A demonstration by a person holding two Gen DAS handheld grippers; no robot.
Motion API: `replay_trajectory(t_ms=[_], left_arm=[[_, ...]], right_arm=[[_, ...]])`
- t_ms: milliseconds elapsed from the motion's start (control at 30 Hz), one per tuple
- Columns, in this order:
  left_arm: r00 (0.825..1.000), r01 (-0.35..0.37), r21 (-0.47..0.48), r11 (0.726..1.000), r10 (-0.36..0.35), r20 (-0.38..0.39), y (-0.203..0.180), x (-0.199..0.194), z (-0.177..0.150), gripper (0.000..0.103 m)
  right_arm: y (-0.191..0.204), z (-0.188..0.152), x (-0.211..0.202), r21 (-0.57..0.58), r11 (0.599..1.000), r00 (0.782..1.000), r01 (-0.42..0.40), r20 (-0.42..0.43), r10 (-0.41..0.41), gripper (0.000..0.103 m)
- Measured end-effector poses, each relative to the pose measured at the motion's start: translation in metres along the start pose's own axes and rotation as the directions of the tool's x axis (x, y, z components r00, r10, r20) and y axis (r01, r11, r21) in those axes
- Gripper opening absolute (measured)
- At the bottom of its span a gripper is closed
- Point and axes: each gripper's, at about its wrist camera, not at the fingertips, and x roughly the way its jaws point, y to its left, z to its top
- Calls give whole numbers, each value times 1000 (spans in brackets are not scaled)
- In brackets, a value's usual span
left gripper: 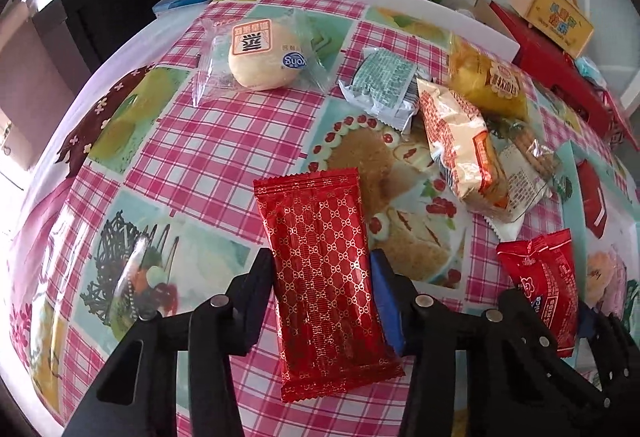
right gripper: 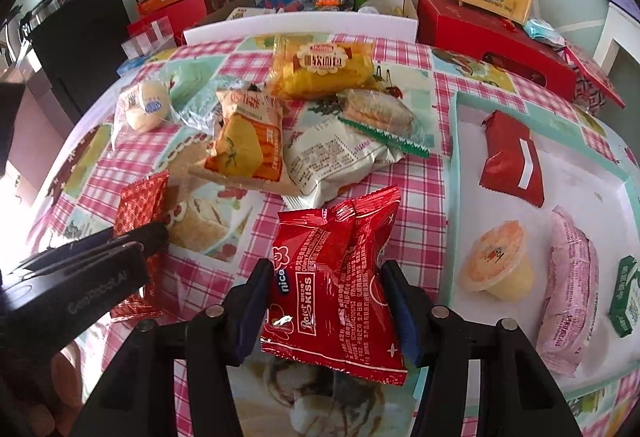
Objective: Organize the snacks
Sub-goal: 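Carry both red packs into the white tray and open both tools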
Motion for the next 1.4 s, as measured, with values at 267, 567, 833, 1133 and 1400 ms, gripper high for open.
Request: replay_trajectory(t_ms=[267, 567, 833, 1133, 1400], left_arm=[[999, 4, -42, 999, -2, 45, 12, -3, 9, 48], [987, 15, -50, 999, -6, 163, 8, -39, 17, 48], [979, 45, -5, 999, -43, 200, -11, -53, 20, 48], [975, 72, 43, 996, -79, 207, -33, -58, 20, 48], [968, 124, 132, 984, -149, 203, -75, -64, 24, 48]], right_arm=[[-6, 5, -20, 26, 999, 998, -23, 60, 22, 58], [-14, 11, -45, 60, 997, 991, -40, 133, 32, 58], [-24, 12, -58, 85, 996, 986, -41, 162, 27, 58], [-71, 13, -75, 195, 981, 978, -2, 207, -39, 58], [-146, 9, -90, 362, 929, 959, 76, 227, -167, 58]])
